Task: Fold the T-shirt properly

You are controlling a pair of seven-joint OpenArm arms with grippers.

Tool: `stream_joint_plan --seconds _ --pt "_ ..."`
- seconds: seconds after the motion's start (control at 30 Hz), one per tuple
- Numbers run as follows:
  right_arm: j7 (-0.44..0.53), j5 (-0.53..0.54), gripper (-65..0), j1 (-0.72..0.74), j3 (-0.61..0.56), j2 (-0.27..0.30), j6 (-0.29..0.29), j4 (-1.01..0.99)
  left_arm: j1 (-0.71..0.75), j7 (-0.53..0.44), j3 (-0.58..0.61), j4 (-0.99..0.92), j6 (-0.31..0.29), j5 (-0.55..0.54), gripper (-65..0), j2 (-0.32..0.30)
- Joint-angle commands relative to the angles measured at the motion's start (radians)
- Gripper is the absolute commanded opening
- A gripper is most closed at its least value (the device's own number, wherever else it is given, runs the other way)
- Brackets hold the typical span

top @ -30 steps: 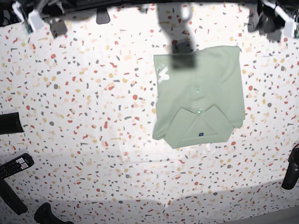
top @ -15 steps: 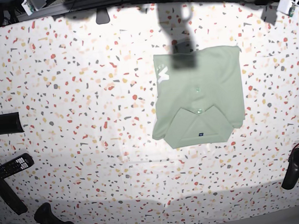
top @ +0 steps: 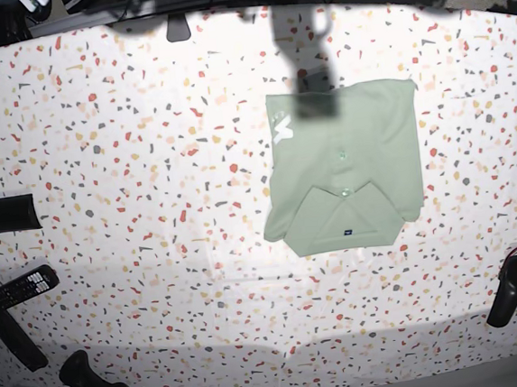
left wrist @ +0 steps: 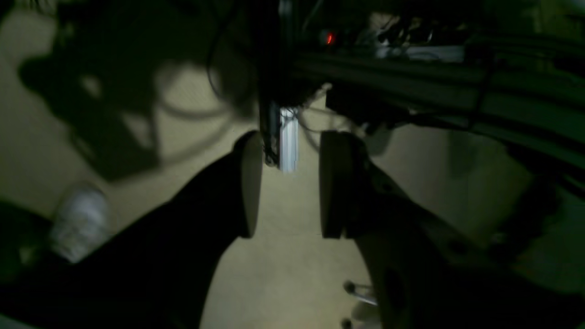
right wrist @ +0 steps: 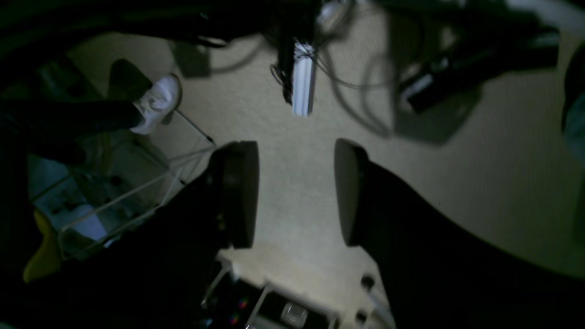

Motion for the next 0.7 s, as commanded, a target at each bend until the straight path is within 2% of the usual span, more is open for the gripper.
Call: stream_joint_plan --seconds 0.0,0.07,0.2,0.3,0.37,0.57,0.67 --pt "0.004 0.01 -38.7 -0.016 -0.003 0.026 0.007 -0.018 0.005 0.001 -0.005 -0.027 -0.009 -0.014 -47.1 -0.011" --pt "0.004 0.006 -38.7 -0.016 -0.029 0.061 0.007 -0.072 -0.009 0.0 -0.005 -0.099 -0.009 -0.012 -50.5 -0.011" --pt "0.021 -0.001 -38.7 -0.007 -0.112 0.125 0.007 -0.163 -0.013 -0.013 0.039 -0.153 -0.009 0.07 -53.7 -0.011" --pt "0.024 -0.002 -38.7 0.031 -0.184 0.137 0.007 -0.212 -0.014 -0.049 0.144 -0.151 -0.009 0.143 -53.7 -0.011" --pt "0.027 -0.02 -38.7 0.061 -0.244 0.136 0.007 -0.24 -0.014 -0.113 0.237 -0.151 -0.009 0.22 -53.7 -0.011" --pt "0.062 -0.214 -38.7 0.171 -0.492 0.136 0.007 -0.396 -0.017 -0.3 0.505 -0.152 -0.009 0.527 -53.7 -0.011" --pt "0.127 -0.29 -38.7 0.251 -0.615 0.133 0.007 -0.533 -0.034 -0.32 0.525 -0.154 -0.009 0.568 -53.6 -0.011"
